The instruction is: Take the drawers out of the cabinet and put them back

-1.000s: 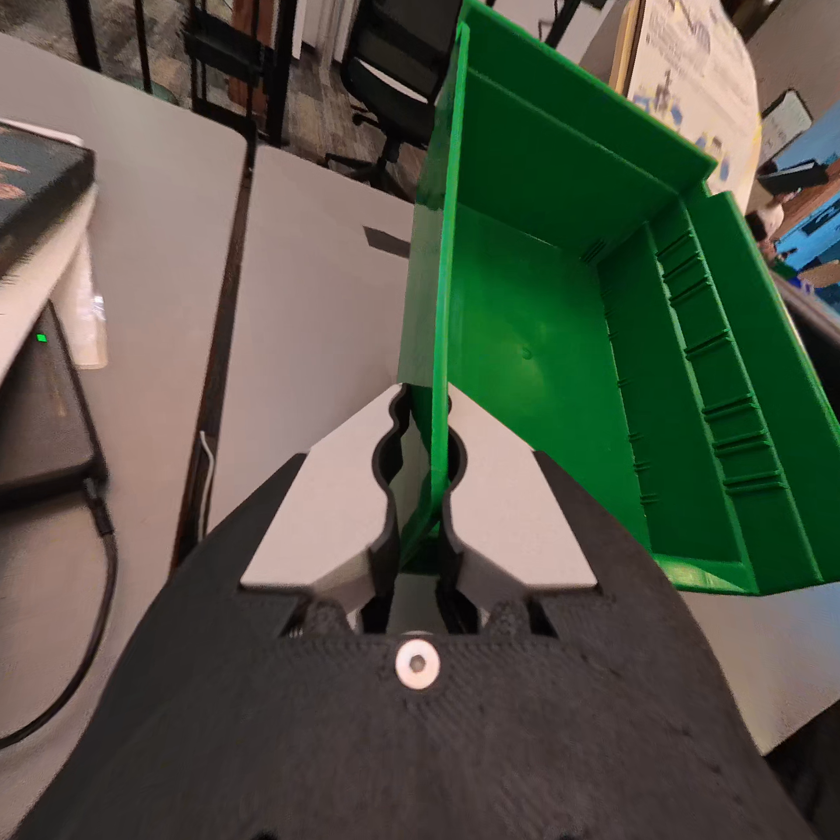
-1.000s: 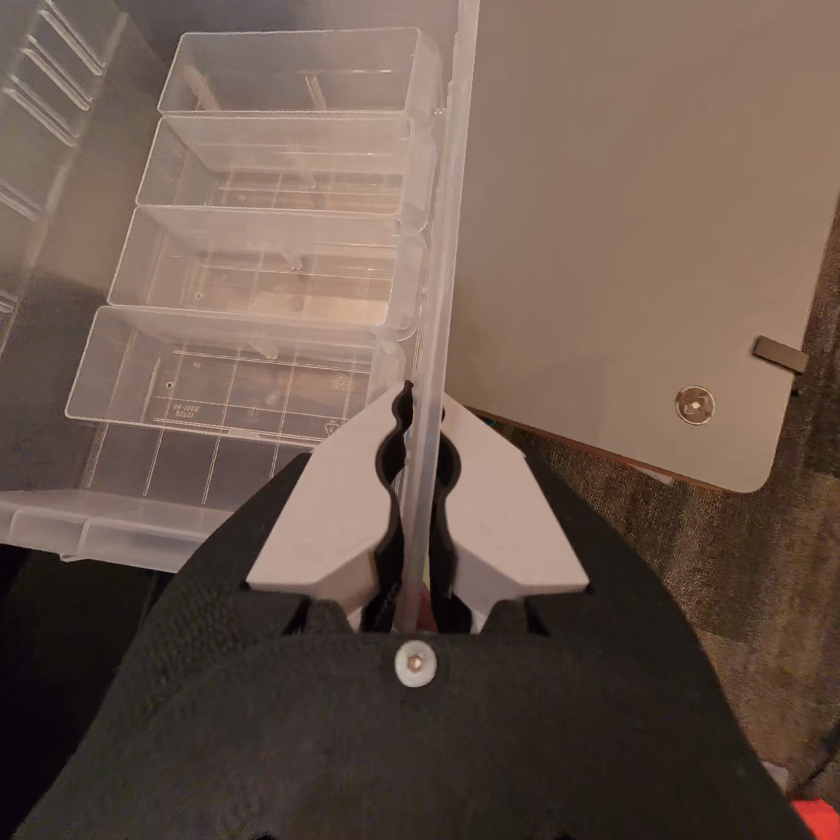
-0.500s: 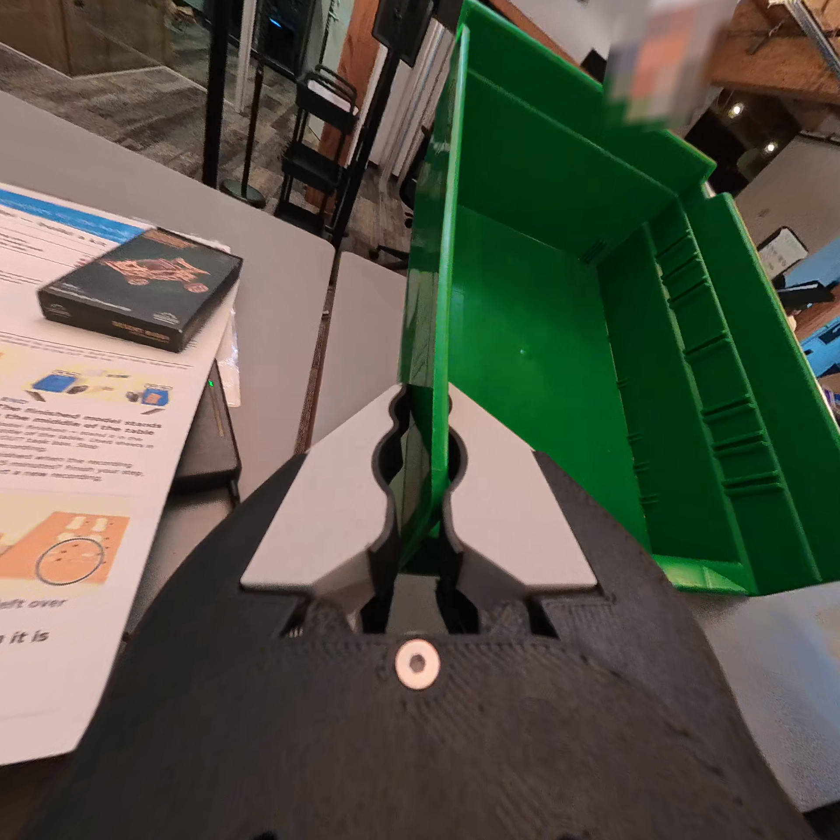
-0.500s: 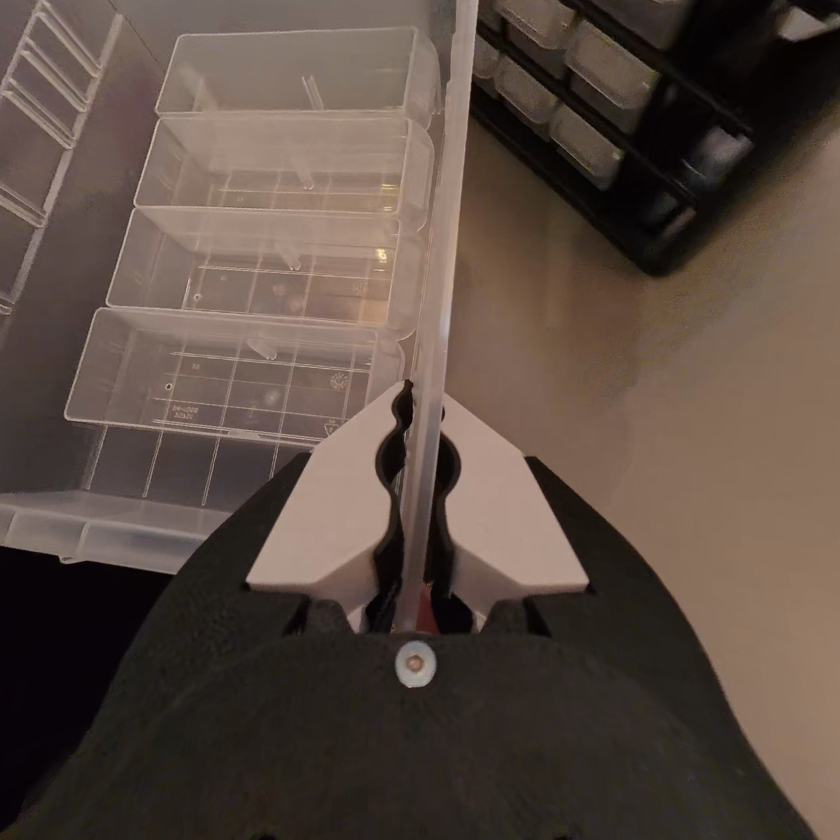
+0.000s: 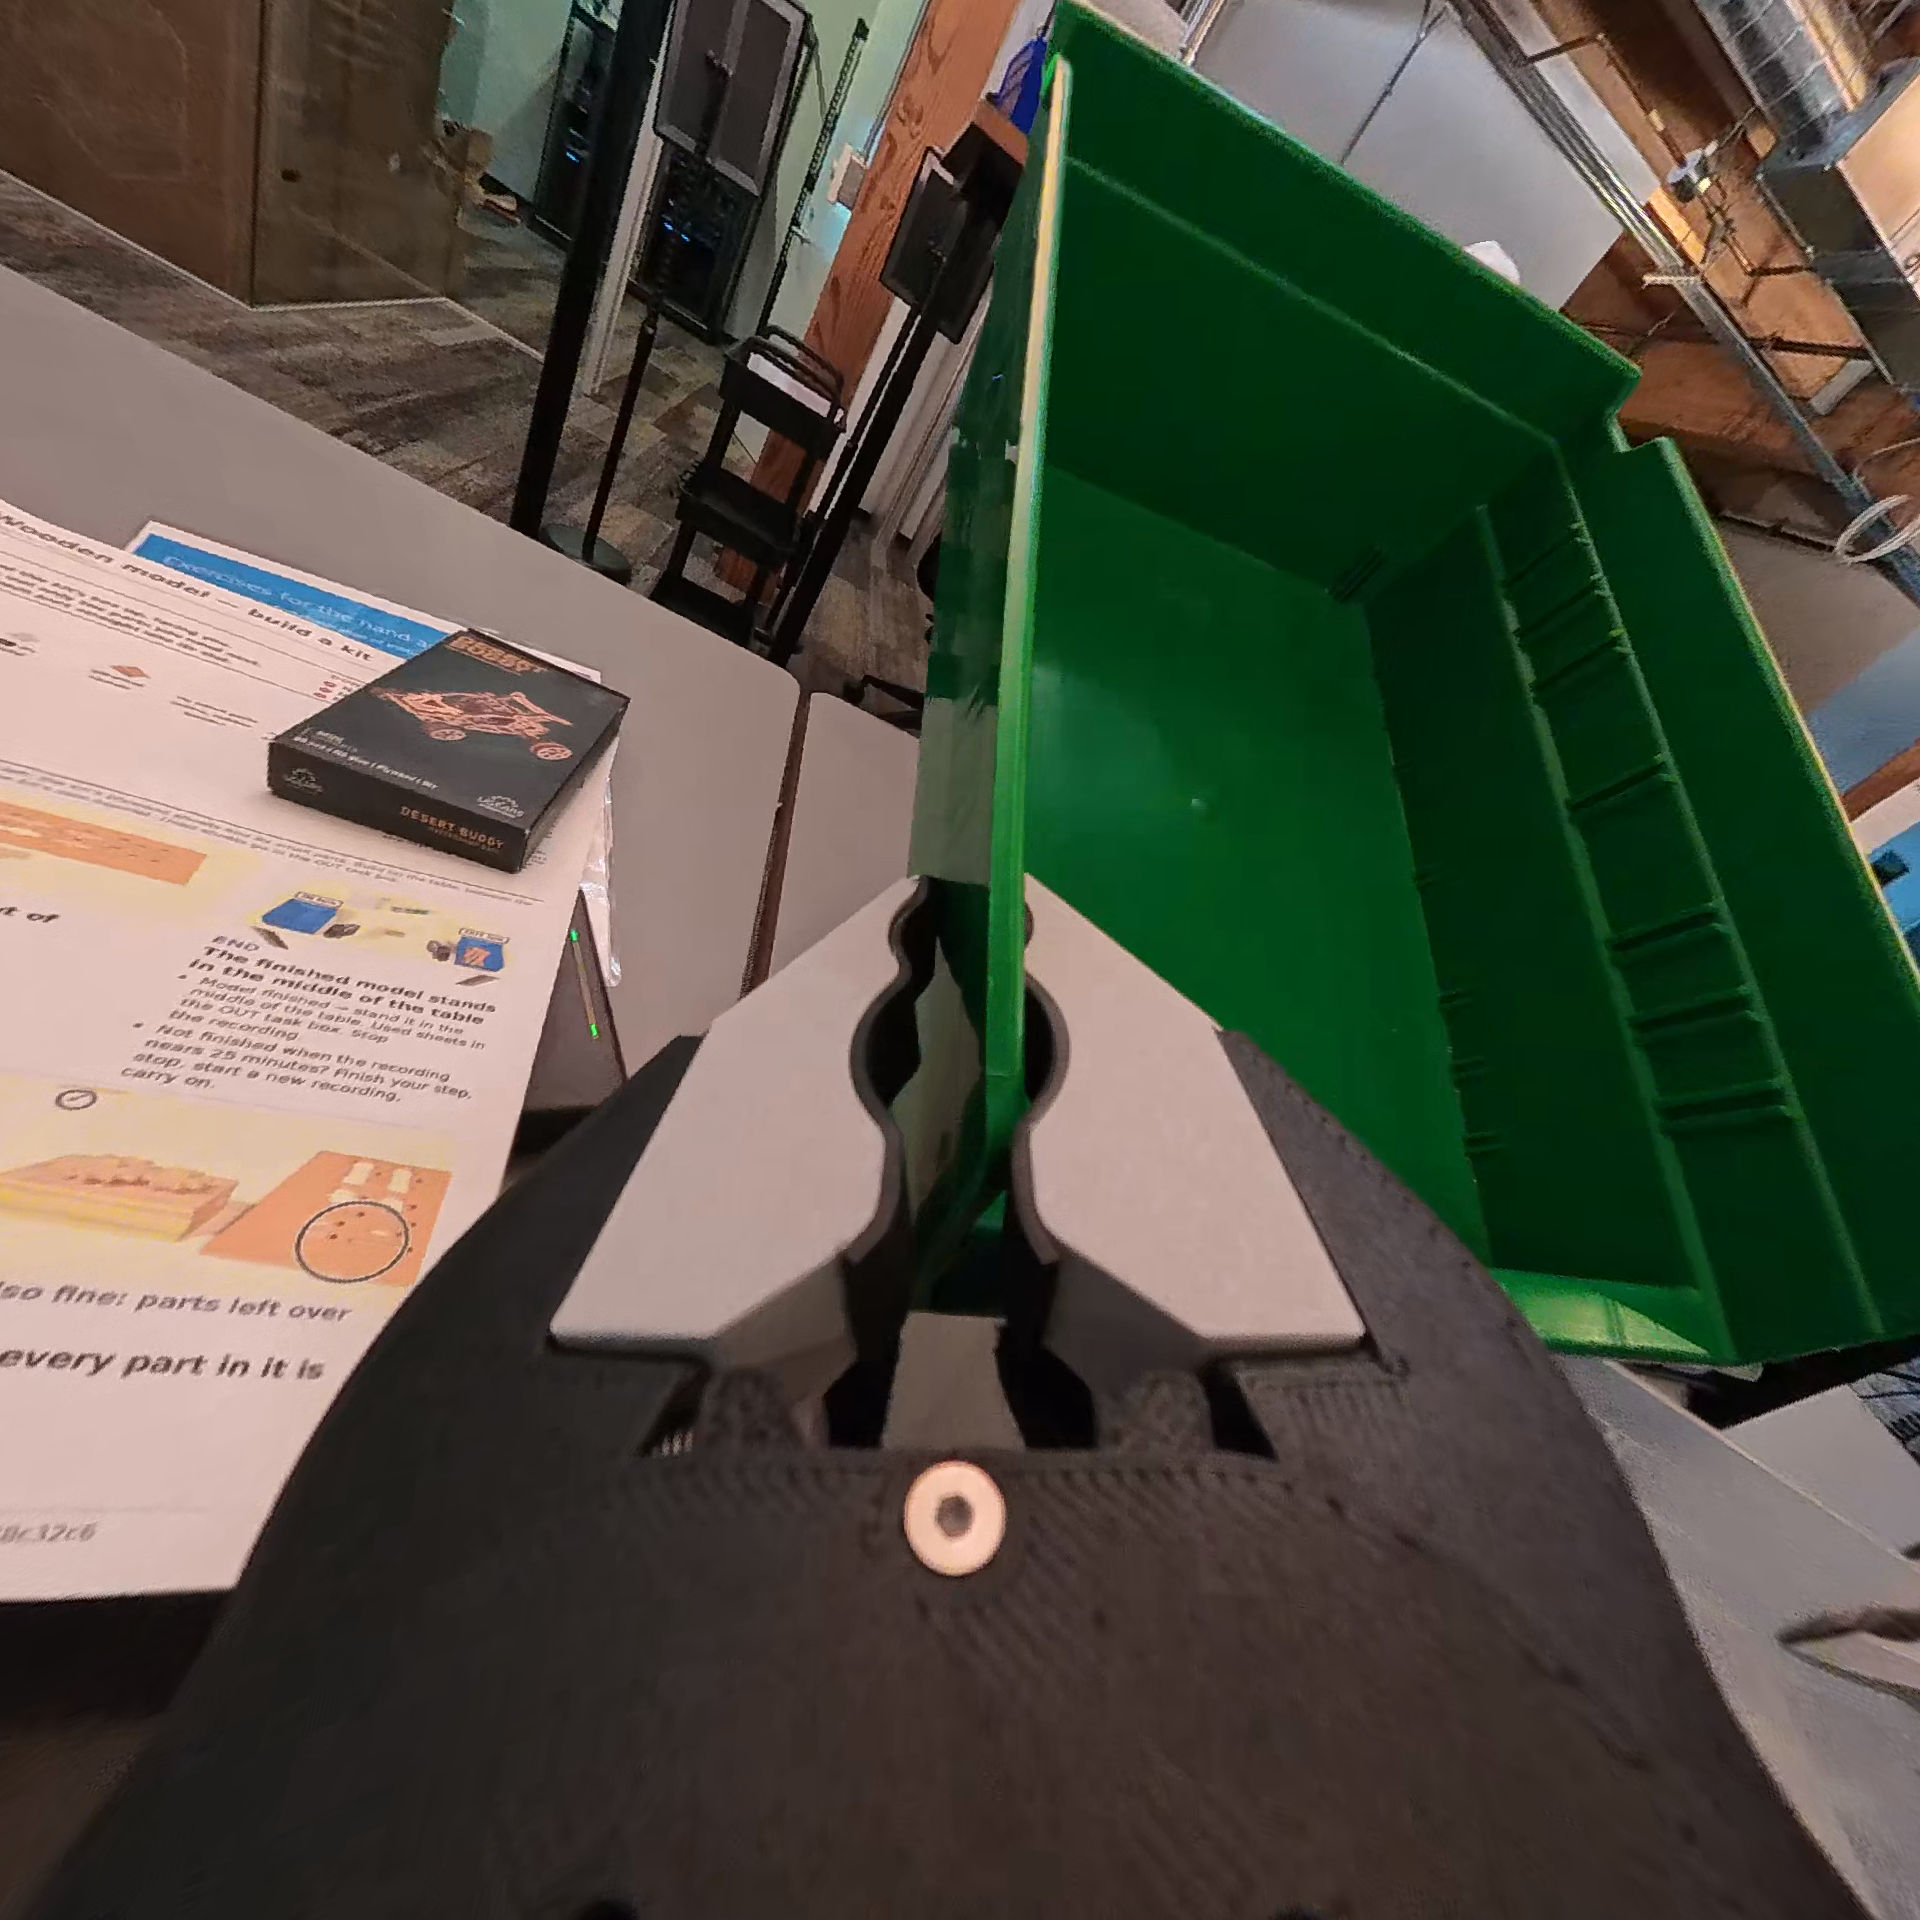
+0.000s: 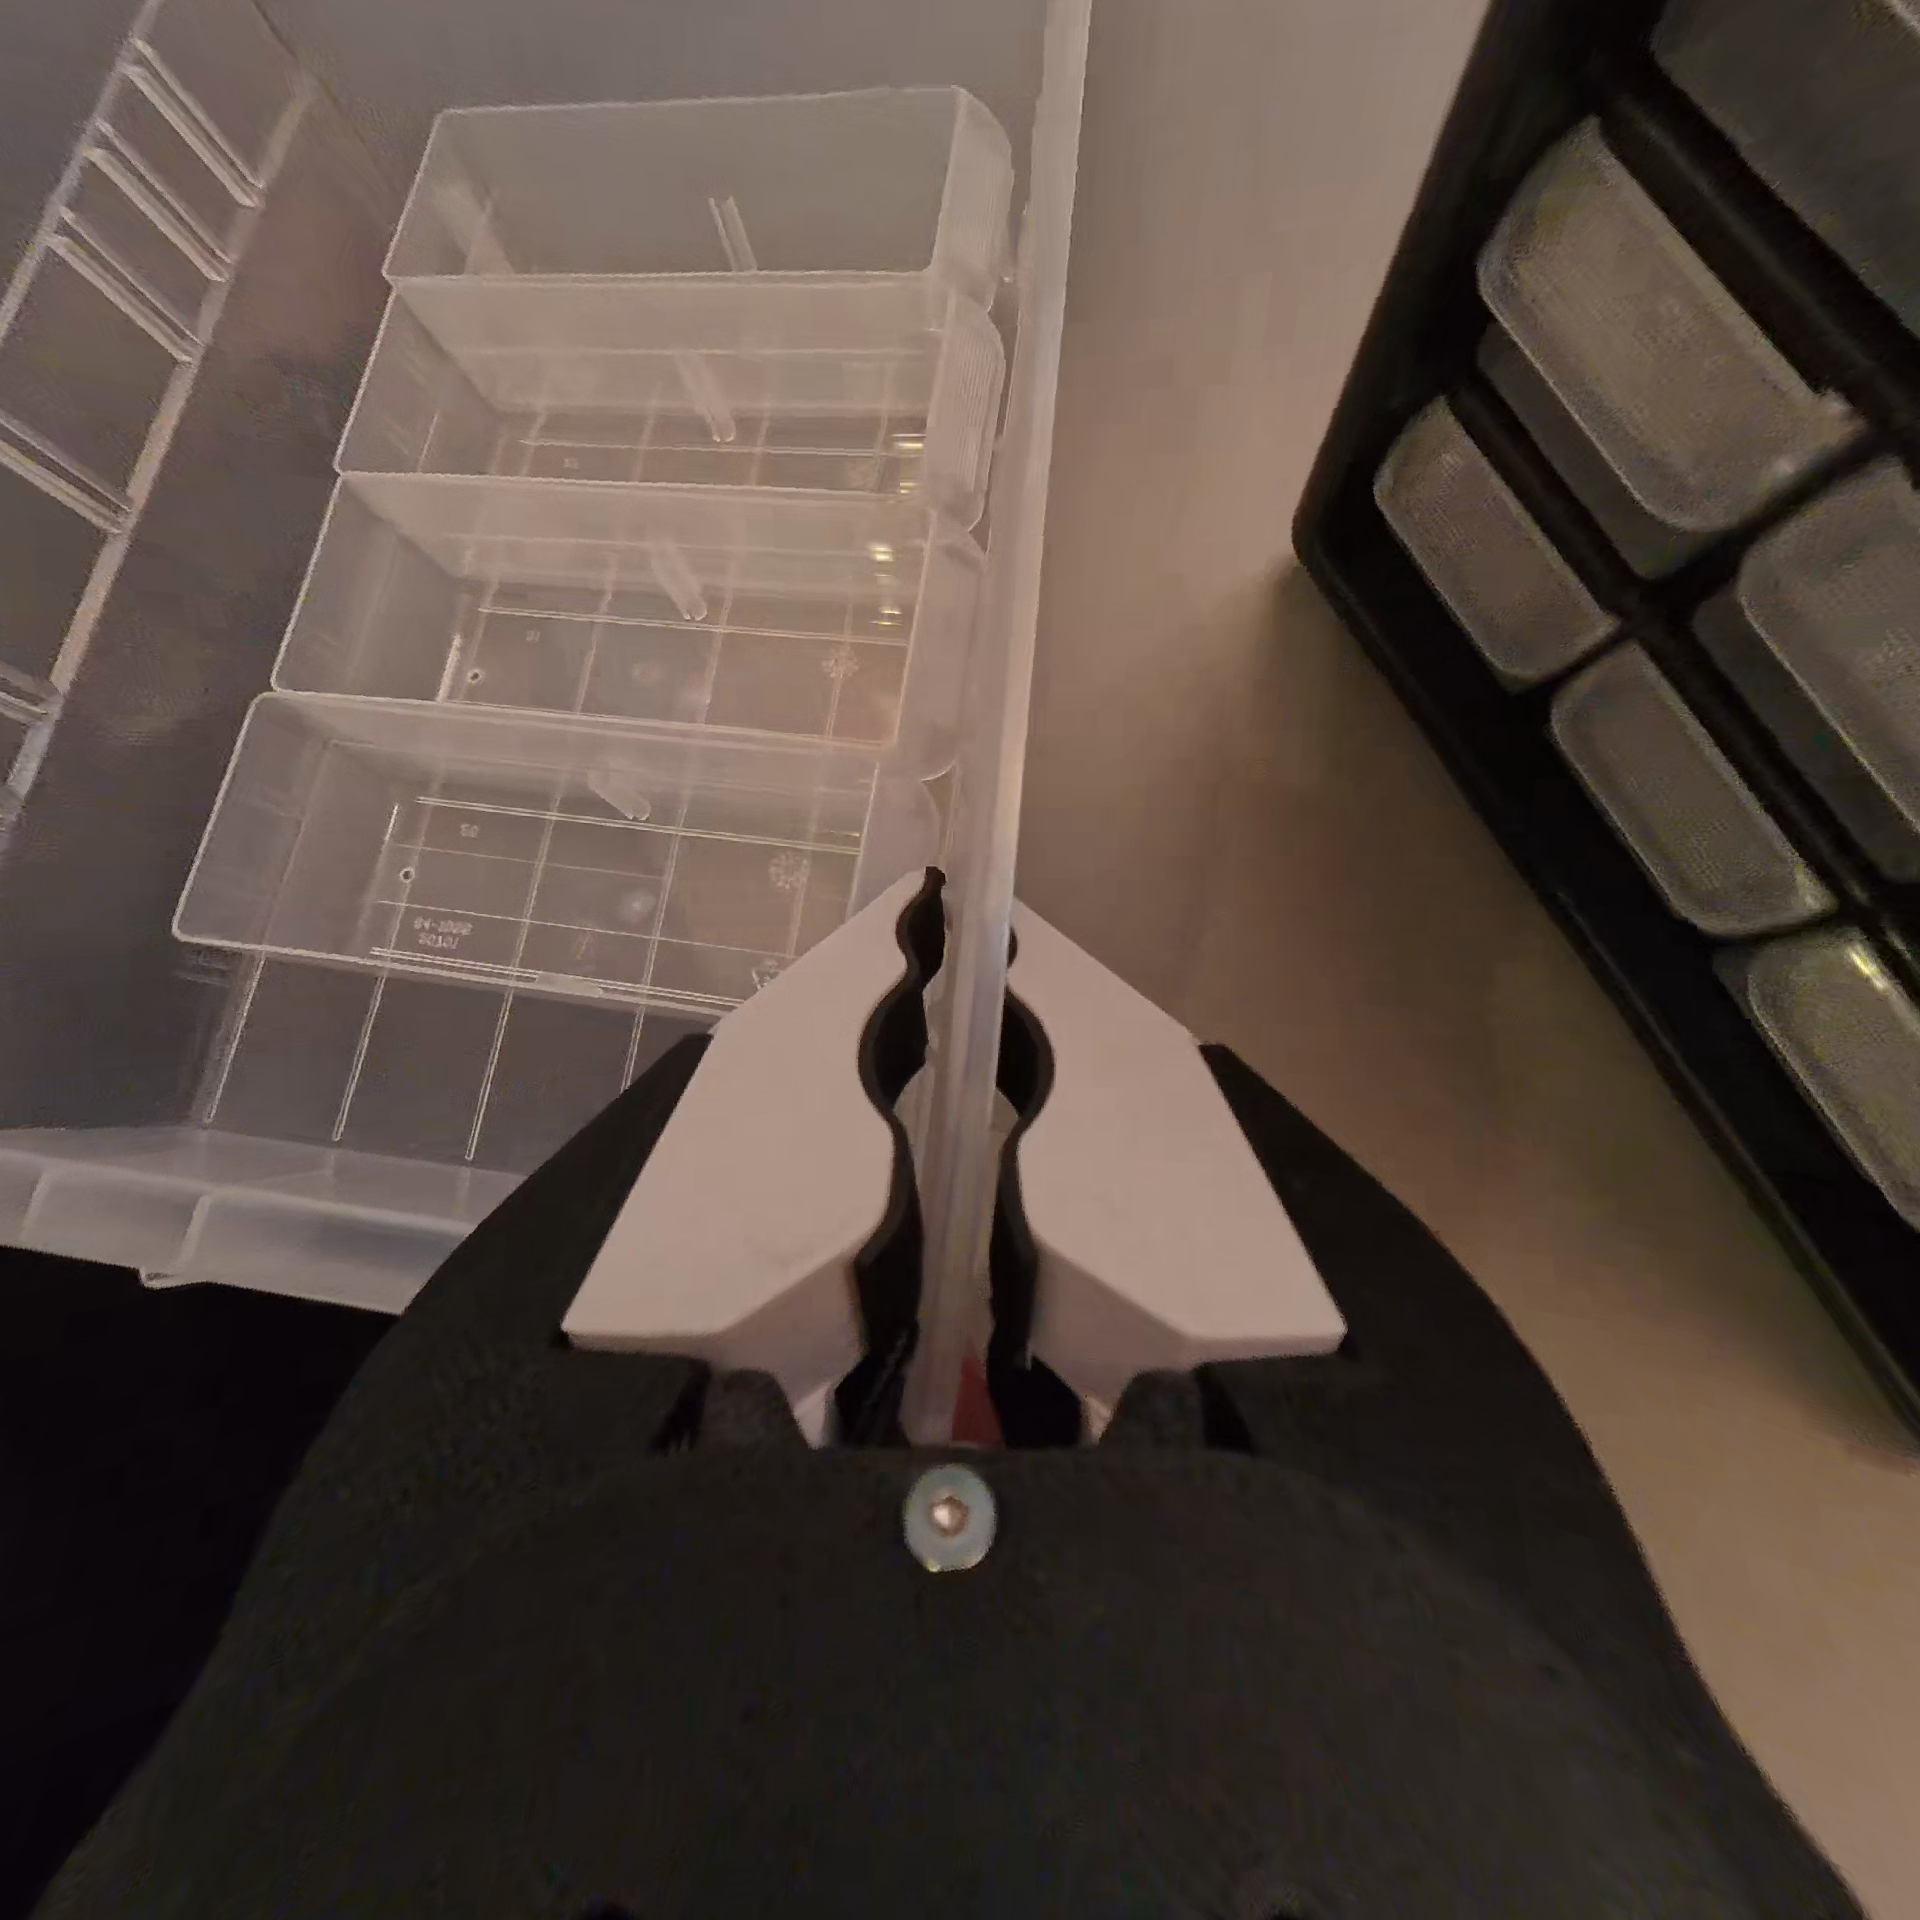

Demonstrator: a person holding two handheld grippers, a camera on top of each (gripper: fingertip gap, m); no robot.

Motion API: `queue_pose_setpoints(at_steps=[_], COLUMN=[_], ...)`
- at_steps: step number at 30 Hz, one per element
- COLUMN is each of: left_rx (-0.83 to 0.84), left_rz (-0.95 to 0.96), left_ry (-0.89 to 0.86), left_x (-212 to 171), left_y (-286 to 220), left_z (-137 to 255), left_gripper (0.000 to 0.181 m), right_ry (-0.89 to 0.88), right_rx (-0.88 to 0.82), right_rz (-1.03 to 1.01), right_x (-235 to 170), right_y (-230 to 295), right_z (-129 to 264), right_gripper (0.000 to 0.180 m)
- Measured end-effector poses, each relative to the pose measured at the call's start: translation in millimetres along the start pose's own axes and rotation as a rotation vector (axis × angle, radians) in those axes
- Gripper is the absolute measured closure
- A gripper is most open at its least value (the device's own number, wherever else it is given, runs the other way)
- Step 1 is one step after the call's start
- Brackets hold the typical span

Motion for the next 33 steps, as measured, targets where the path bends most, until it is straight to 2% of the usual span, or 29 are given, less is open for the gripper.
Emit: queue_pose_setpoints(at_steps=[8, 11, 14, 15, 18, 19, 22, 25, 28, 33], left_rx=[0.029, 0.036, 0.048, 0.052, 0.063, 0.066, 0.067, 0.064, 0.068, 0.053], left_rz=[-0.001, 0.0, -0.008, -0.012, -0.02, -0.019, -0.006, 0.008, 0.009, 0.011], left_ry=[0.005, 0.007, 0.017, 0.02, 0.022, 0.021, 0.013, 0.006, 0.007, 0.011], left_x=[-2, -3, -4, -5, -5, -5, -5, -7, -8, -11], left_y=[10, 13, 15, 15, 17, 17, 19, 20, 20, 16], left_z=[27, 36, 45, 48, 55, 57, 62, 63, 62, 56], left_gripper=[0.173, 0.173, 0.173, 0.173, 0.173, 0.173, 0.173, 0.173, 0.173, 0.173], right_ry=[-0.075, -0.108, -0.158, -0.162, -0.241, -0.264, -0.256, -0.107, 0.02, -0.017], right_rx=[-0.086, -0.114, -0.074, -0.081, -0.119, -0.113, 0.103, 0.133, 0.088, 0.104], right_rz=[-0.062, -0.08, -0.074, -0.042, 0.163, 0.259, 0.655, 0.887, 0.956, 0.992], right_x=[32, 38, 47, 49, 62, 65, 45, 10, -7, -1], right_y=[-4, -4, 0, 0, 9, 19, 82, 107, 107, 127], right_z=[-47, -65, -60, -53, -20, -9, 6, -20, -56, -80], right_gripper=[0.177, 0.169, 0.159, 0.151, 0.146, 0.147, 0.165, 0.157, 0.157, 0.156])
Point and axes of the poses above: each gripper's, where its closed fingertips meet, z back along the fingers, x out of its top, y = z × x across the jaws, the point moved 3 cm from there along z, back along the fingers, and after that the axes turned 6 degrees about -z, right-handed, at the moved point
